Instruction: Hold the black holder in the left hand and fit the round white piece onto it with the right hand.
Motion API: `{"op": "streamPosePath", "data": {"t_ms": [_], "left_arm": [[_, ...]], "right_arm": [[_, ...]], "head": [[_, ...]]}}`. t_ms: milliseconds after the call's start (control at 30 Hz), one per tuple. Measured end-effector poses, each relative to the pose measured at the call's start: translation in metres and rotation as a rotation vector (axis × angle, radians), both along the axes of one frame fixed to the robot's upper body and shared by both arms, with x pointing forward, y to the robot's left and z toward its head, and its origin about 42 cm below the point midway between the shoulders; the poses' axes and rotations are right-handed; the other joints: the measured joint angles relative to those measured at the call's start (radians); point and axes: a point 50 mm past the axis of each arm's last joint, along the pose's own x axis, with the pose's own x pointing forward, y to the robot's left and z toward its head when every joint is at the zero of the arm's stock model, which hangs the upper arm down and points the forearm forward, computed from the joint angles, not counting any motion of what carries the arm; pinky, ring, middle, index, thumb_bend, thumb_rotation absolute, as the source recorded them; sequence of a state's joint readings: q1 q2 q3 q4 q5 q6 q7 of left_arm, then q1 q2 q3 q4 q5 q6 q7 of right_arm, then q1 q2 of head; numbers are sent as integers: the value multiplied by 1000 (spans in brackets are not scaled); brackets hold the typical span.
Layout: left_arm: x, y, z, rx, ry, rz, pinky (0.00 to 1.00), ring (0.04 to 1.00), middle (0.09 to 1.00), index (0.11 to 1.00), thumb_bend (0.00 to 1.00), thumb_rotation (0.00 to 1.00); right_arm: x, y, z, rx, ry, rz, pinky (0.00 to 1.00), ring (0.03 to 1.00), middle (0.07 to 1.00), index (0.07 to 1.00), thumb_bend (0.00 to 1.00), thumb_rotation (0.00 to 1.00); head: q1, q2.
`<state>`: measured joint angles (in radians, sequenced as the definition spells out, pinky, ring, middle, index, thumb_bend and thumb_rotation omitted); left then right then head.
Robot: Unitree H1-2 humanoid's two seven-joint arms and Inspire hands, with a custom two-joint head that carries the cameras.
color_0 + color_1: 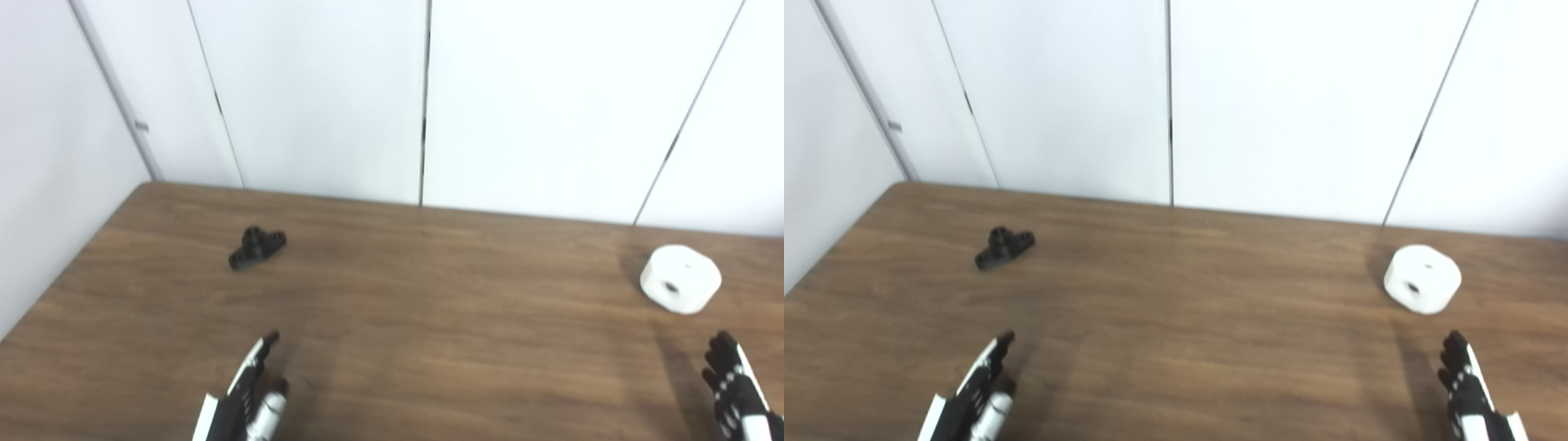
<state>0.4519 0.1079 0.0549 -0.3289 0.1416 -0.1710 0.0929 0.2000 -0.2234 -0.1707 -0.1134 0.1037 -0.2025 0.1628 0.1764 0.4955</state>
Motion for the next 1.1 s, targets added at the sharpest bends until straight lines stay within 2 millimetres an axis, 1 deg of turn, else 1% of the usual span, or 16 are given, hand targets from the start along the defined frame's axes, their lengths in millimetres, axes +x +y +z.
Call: {"op": "streamPosePath", "data": {"t_ms": [33,167,200,233,300,367,433,533,600,700,767,900,967,1100], "left_arm": [[1,3,3,21,1,17,948,958,935,888,513,189],[4,15,13,100,22,94,919,933,909,863,614,78],[6,18,16,119,20,116,918,931,906,861,624,60],[9,20,20,144,17,136,930,930,905,861,658,51],[20,28,28,208,18,174,925,923,903,857,704,82],[36,37,40,266,2,224,919,922,906,859,724,117],[54,43,52,300,-17,260,925,933,910,858,732,143],[77,50,65,328,-35,302,908,931,907,848,729,145],[87,56,71,354,-40,315,874,916,902,836,738,160],[100,69,70,397,5,340,831,896,896,819,743,174],[107,77,67,430,35,350,839,903,891,811,741,195],[125,95,63,472,74,359,869,925,897,809,756,205],[136,102,62,487,89,360,851,925,895,807,777,242],[159,111,61,509,120,355,844,914,880,797,804,250]], "right_arm": [[0,0,0,-2,-1,0,1000,1000,993,1000,575,1000],[-1,0,0,-7,1,-3,1000,1000,990,1000,589,1000],[-1,-1,-1,-8,2,-4,1000,1000,990,1000,590,1000],[-3,-1,-1,-9,5,-5,1000,1000,991,1000,593,1000],[-4,-2,-2,-12,11,-6,1000,1000,992,1000,610,1000],[-4,-2,-2,-13,11,-7,1000,1000,991,1000,609,1000],[-4,-2,-2,-13,11,-6,1000,1000,989,1000,598,1000],[-4,-1,-1,-12,7,-4,1000,1000,991,1000,586,1000],[-4,-1,-1,-9,4,-3,1000,1000,993,1000,583,1000],[-4,0,0,-7,3,-3,1000,1000,998,1000,592,1000],[-4,-1,-1,-8,4,-5,1000,1000,1000,1000,582,1000],[-5,-2,-1,-9,7,-6,1000,1000,1000,1000,574,1000],[-5,-2,-1,-9,7,-6,1000,999,998,1000,583,1000],[-5,-1,-1,-10,7,-5,1000,997,997,1000,585,1000]], "head": [[-2,-2],[-2,-2],[-2,-2],[-3,0],[-3,0],[-2,2],[-3,3],[-5,5],[-5,6],[-5,6],[-6,8],[-5,9],[-5,9],[-8,11]]}}
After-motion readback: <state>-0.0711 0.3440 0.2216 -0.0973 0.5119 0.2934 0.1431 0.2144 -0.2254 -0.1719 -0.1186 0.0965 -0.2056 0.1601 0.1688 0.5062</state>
